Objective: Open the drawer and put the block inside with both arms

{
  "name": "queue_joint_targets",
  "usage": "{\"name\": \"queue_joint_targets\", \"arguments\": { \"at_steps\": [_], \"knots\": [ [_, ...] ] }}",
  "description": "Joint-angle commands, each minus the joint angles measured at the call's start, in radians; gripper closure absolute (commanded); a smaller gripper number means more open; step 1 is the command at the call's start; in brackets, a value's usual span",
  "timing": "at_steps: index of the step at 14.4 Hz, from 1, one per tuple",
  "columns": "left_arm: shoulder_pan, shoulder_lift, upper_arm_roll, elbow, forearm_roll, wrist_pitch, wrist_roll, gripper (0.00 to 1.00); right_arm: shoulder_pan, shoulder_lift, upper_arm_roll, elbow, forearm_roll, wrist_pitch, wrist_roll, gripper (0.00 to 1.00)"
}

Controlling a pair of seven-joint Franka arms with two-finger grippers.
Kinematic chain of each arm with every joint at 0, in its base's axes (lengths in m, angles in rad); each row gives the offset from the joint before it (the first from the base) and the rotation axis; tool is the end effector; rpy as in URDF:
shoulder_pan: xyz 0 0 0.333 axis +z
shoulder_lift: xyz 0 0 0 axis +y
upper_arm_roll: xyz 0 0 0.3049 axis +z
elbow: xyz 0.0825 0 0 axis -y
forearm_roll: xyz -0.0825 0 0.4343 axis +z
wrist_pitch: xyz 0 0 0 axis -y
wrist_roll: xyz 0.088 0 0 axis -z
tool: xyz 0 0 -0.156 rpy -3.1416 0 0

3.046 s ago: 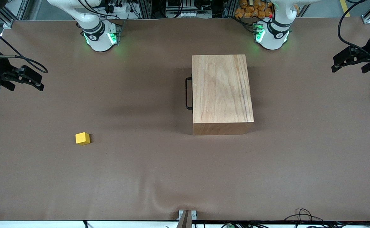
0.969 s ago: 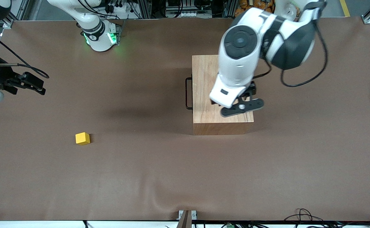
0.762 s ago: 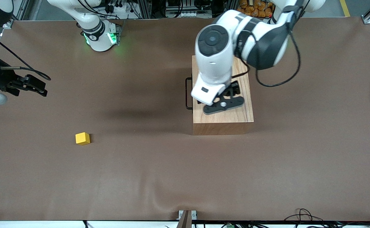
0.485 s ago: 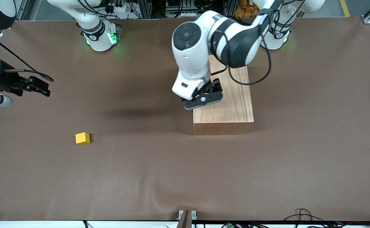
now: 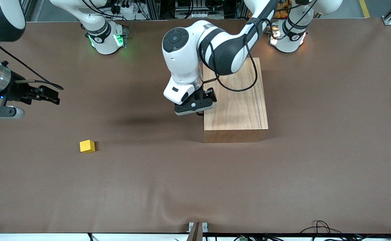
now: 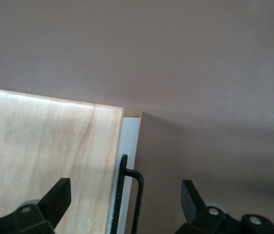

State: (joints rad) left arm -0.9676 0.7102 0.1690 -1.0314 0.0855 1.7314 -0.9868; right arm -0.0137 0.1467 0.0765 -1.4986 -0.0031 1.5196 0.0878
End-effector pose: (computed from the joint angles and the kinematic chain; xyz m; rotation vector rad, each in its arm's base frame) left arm 0.5337 -0.5820 0.3682 -3.0044 -0.2019 -0.2286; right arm 0.6320 0.0368 0.5070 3.1338 -0.0393 -0.1970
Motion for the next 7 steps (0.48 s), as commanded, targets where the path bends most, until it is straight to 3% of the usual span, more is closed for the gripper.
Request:
{"name": "queue_joint_targets", "arguments": {
  "at_steps": [1, 7],
  "knots": [
    [-0.043, 0.038, 0.032, 0.036, 0.022, 0.013, -0.026, 0.00, -0.034, 0.021, 0.003, 0.008, 0.002, 0.008, 0.000, 0.00],
    [-0.098, 0.081, 0.033, 0.036, 0.022, 0.027, -0.018, 0.00, -0.075, 0.030, 0.003, 0.006, 0.002, 0.007, 0.001, 0.00]
  ]
}}
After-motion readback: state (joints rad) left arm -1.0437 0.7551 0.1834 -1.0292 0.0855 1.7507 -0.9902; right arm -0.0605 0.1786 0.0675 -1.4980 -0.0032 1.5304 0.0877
